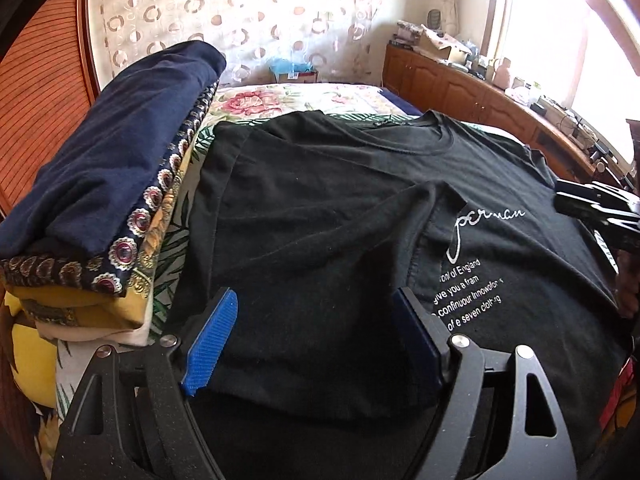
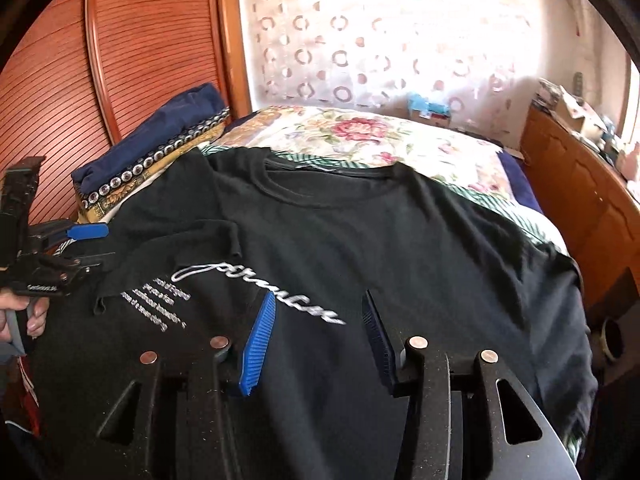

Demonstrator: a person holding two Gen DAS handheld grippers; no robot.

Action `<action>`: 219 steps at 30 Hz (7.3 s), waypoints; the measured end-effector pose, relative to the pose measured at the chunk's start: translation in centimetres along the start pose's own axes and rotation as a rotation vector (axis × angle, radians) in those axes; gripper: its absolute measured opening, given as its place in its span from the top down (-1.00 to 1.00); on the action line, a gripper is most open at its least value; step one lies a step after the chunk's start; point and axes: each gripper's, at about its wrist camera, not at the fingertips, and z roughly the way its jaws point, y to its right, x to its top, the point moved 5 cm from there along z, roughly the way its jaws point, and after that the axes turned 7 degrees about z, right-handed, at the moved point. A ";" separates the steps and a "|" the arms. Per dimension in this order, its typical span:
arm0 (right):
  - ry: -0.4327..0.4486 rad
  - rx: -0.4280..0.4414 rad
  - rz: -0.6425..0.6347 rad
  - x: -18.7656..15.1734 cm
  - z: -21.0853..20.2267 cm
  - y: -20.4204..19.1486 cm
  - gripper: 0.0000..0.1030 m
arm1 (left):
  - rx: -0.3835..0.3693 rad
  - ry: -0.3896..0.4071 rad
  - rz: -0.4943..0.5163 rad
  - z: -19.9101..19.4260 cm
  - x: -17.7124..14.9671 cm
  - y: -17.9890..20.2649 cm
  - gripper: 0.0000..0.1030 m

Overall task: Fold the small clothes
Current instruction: 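Lower the navy stack beside the shirt and open the left gripper, then move the right gripper to the T-shirt's side edge and grasp it, then lift the gripped side with the right gripper and fold it over the shirt body, then open the right gripper to release the folded side, then move the left gripper to the shirt's other side edge and grasp it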

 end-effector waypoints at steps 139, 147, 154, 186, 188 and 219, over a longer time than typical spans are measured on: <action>0.005 -0.060 -0.023 9.0 2.7 -0.5 0.37 | -0.020 0.115 0.019 -4.7 1.5 1.8 -0.66; -0.034 -0.159 -0.022 3.9 1.7 0.0 0.37 | -0.027 0.123 -0.002 -4.8 1.5 2.0 -0.66; -0.084 -0.027 -0.039 -0.4 1.2 -4.9 0.37 | -0.041 0.124 -0.005 -4.9 1.2 2.6 -0.66; -0.064 -0.004 -0.040 -0.2 -1.1 -4.4 0.65 | 0.011 0.140 -0.007 -5.2 2.9 0.0 -0.66; -0.051 -0.035 -0.040 0.2 -1.1 -3.8 0.41 | 0.003 0.136 0.007 -4.9 3.7 -0.4 -0.67; -0.090 -0.206 0.043 3.2 4.8 1.8 0.17 | 0.101 -0.253 0.170 7.4 13.8 -5.8 0.16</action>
